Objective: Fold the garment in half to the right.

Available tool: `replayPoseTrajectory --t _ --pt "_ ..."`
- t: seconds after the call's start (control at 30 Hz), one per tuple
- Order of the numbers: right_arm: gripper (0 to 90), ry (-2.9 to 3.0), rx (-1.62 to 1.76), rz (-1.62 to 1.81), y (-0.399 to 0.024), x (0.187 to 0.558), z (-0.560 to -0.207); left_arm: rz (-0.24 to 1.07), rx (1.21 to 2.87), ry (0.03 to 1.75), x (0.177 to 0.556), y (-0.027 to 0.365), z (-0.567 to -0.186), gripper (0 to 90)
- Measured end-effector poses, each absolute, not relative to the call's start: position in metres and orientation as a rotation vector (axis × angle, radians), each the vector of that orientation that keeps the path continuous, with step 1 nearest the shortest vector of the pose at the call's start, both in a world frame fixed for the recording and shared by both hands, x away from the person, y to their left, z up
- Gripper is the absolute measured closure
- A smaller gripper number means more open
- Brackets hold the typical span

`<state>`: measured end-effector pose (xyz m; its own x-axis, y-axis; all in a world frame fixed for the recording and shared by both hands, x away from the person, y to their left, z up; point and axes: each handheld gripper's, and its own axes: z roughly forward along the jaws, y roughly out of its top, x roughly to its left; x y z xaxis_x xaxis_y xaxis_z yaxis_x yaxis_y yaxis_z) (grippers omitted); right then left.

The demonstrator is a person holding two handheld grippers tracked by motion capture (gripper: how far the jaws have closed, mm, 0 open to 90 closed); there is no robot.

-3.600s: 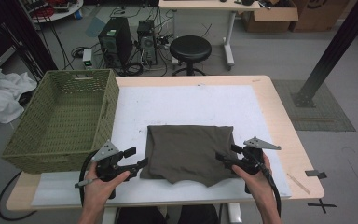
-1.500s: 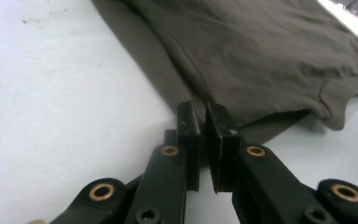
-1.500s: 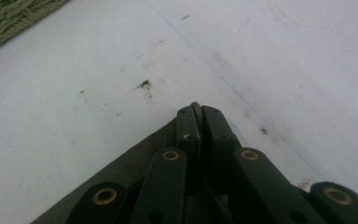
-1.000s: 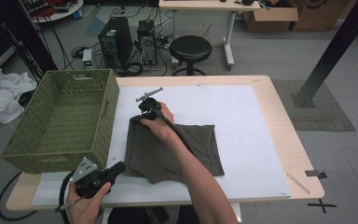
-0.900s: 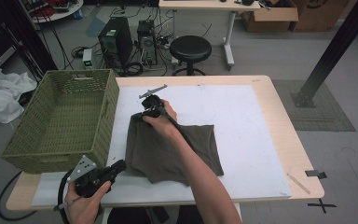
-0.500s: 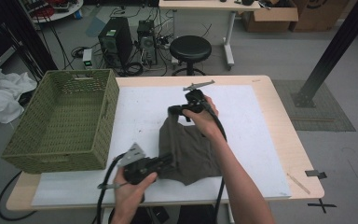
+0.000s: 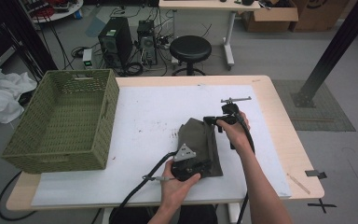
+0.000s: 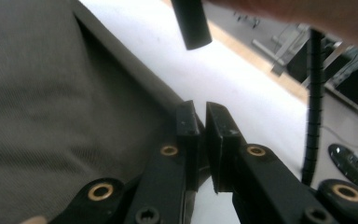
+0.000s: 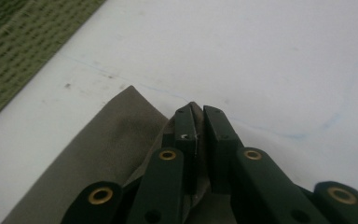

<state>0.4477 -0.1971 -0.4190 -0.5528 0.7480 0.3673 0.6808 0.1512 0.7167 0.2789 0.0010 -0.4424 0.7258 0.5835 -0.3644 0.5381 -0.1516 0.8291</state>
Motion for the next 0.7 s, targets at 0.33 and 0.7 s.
replayPoseTrajectory --t 0.33,0.7 --pt "77.5 2.266 1.488 1.334 -0.206 0.447 -0.431 0.015 1.900 0.932 0.286 -0.018 -0.452 82.4" --pt "55.1 2.105 1.537 1.151 -0.228 0.433 -0.428 -0.189 1.878 0.803 0.285 -0.036 -0.456 57.8"
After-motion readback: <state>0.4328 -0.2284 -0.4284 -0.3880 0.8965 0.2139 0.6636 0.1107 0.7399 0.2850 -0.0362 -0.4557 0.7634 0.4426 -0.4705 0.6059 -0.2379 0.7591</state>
